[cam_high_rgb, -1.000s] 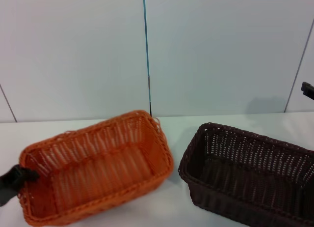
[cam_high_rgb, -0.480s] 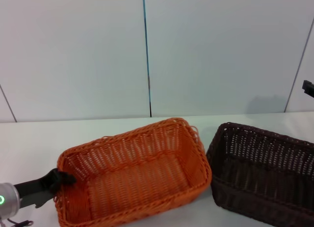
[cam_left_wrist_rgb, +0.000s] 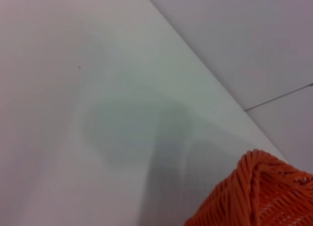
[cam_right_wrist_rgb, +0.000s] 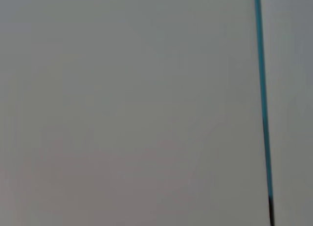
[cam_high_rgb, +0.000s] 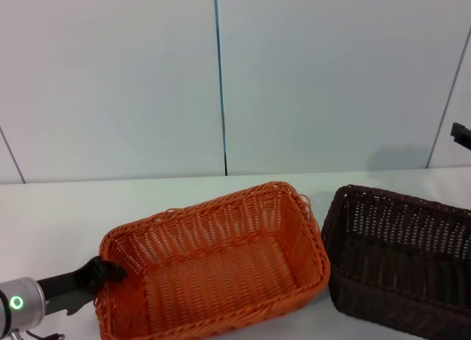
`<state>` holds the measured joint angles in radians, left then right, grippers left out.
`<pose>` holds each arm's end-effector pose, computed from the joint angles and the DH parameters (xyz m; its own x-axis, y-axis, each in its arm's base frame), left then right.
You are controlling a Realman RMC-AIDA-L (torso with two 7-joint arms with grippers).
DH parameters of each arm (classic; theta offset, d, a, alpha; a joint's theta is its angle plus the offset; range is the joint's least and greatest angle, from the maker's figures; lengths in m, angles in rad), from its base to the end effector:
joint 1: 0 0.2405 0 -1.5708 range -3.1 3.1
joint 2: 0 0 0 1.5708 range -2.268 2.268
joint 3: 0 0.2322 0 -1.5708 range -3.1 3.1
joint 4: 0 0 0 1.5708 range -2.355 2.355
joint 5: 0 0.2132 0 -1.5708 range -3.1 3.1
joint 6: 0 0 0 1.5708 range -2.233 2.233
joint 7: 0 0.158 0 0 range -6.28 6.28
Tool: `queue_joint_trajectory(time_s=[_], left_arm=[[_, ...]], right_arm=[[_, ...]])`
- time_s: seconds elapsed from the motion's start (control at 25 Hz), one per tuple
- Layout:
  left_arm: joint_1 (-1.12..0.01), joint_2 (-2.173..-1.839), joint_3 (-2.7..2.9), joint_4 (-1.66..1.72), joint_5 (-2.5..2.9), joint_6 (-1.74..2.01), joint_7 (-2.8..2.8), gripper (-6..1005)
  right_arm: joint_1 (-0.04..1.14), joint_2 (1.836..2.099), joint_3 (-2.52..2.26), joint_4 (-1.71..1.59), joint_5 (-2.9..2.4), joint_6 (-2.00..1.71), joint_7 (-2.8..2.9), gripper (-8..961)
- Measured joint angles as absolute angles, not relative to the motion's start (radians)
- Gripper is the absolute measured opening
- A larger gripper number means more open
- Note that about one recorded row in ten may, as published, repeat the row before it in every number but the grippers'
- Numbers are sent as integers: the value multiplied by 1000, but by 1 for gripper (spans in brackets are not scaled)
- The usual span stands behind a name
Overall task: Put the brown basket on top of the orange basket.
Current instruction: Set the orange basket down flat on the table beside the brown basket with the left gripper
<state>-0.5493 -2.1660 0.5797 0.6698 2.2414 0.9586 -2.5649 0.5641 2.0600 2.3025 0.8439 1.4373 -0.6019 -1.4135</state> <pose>-0.3111 0.3705 -0.0101 -0.2018 0.7250 0.6585 0.9754 0.2094 0.0683 0.2593 0.4531 0.1084 -0.6100 0.2580 0.7492 0.7924 0.1874 0.5806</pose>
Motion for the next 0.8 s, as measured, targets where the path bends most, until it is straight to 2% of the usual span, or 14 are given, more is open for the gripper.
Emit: queue_joint_trajectory(time_s=[0.8], left_arm=[[-488,-2167,591,659,2121,871,-2558,224]], right_arm=[[570,2064,2301,846,1437,-605,-1412,558]])
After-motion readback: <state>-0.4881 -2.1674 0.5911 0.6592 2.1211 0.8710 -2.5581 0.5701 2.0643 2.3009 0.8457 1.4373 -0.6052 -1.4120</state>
